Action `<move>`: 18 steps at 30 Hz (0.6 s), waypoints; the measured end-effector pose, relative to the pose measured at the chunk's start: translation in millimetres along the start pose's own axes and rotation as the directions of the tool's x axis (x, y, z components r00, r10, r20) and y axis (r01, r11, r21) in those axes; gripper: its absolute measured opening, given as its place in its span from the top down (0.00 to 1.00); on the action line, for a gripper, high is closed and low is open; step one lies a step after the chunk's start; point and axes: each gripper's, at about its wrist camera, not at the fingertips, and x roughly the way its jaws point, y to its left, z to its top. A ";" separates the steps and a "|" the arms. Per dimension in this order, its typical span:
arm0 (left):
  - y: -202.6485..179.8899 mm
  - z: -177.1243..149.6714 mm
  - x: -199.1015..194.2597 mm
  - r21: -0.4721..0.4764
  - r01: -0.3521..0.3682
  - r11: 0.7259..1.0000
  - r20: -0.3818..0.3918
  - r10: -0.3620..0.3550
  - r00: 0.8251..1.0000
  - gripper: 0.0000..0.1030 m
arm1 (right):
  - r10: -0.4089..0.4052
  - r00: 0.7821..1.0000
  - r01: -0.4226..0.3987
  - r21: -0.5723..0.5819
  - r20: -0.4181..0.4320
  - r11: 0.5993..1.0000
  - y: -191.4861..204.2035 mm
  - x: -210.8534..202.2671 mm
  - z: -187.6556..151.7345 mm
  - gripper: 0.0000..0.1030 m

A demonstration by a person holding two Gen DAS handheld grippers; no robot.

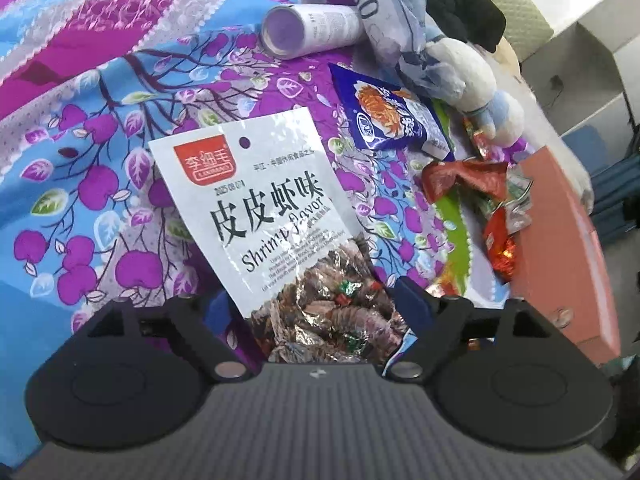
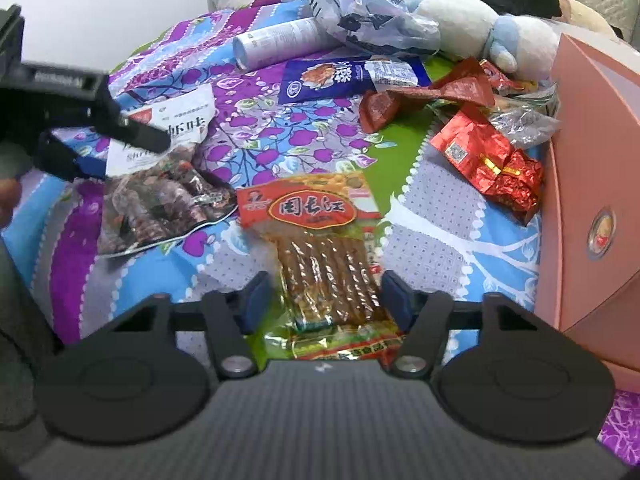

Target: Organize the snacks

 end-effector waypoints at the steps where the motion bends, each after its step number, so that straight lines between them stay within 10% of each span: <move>1: -3.6 -0.6 0.5 0.015 -0.011 1.000 0.011 0.011 1.000 0.15 | -0.003 1.000 0.003 0.007 0.000 1.000 -0.4 -1.2 0.9 0.53; 18: -48.7 2.8 40.3 0.129 -0.208 0.970 0.039 0.205 0.978 0.02 | -0.064 0.998 0.057 0.215 0.028 0.975 -10.7 -28.8 -4.2 0.60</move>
